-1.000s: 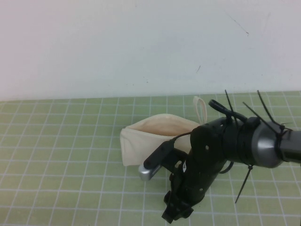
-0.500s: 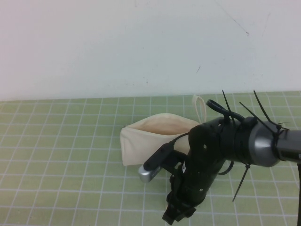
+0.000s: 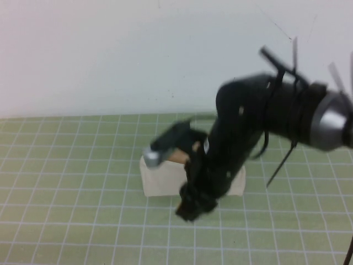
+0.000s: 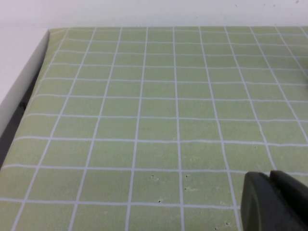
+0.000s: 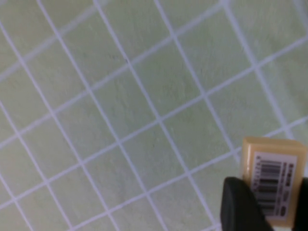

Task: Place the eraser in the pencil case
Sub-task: Pick up the eraser from the table, then place the eraser on the pencil case

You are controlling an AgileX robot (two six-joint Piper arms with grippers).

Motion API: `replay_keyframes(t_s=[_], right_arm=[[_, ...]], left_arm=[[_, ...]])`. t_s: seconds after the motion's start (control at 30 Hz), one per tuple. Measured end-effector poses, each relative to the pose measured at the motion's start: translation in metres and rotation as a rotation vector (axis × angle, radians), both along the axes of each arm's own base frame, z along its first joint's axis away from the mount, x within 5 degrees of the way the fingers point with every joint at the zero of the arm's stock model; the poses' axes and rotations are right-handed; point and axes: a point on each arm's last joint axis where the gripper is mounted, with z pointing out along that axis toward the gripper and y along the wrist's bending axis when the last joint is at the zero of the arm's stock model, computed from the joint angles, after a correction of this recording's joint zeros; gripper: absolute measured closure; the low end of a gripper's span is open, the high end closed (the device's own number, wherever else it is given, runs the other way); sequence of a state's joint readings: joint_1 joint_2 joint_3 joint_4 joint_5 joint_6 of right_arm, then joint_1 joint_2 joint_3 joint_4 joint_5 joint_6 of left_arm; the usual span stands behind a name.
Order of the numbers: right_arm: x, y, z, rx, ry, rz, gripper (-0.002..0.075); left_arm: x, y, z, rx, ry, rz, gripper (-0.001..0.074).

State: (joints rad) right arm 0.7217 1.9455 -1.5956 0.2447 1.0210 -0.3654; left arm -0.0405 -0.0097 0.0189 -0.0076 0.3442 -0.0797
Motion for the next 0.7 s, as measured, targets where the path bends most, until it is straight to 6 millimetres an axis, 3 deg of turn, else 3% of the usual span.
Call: replay_keyframes(t_s=[0.13,0.3,0.57,0.7], right_arm=[[0.007,0.004,0.042,0.056,-0.1,0.014,0.0526],[0.022,0.001,0.068,0.025,-0.276,-0.015,0.0526],[0.05,-0.013,0.06,-0.05,-0.375,-0.142,0.052],[0.058,-0.019,0.052,-0.064,-0.344,-0.199,0.0447]], left_arm=[[0.0,0.0,0.0,0.0,0.0,0.0,0.0736],[0.0,0.0,0.0,0.0,0.0,0.0,0.0736],[0.0,0.0,0.0,0.0,0.0,0.0,0.0736],[0.0,0.0,0.0,-0.002,0.0,0.001,0.0736]])
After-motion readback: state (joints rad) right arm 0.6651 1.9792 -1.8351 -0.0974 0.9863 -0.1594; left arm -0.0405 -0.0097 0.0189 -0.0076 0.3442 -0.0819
